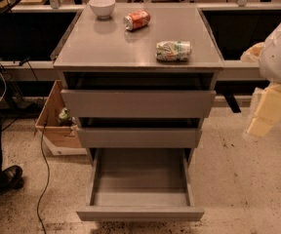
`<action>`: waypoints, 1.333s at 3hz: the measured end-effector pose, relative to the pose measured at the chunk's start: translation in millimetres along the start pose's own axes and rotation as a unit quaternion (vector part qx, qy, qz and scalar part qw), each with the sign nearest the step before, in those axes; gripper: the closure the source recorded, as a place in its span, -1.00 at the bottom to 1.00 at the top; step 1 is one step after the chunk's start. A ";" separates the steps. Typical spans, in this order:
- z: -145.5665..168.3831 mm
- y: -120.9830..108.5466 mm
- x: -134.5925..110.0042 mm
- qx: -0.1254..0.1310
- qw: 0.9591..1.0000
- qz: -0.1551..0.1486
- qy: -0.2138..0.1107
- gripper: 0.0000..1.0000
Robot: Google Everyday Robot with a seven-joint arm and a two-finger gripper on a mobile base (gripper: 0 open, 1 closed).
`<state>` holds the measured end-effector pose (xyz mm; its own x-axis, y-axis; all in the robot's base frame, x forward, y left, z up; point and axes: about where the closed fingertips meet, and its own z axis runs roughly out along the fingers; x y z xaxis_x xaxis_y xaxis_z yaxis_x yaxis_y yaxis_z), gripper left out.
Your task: Close bottom drawer
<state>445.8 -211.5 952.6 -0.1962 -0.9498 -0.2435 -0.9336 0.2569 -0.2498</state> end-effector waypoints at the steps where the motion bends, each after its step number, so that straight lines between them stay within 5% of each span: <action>1: 57.6 0.4 -1.2 -0.011 0.999 -0.011 -0.039 -1.00; 2: 119.7 -2.9 -5.9 -0.023 0.996 -0.022 -0.082 -1.00; 4: 135.1 0.1 -2.8 -0.024 0.996 -0.018 -0.087 -1.00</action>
Offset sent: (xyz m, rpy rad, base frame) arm 0.0578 0.0385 -0.1671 0.2317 0.0057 0.1406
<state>486.8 -184.7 826.6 -0.1121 -0.9117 -0.3953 -0.9530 0.2113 -0.2171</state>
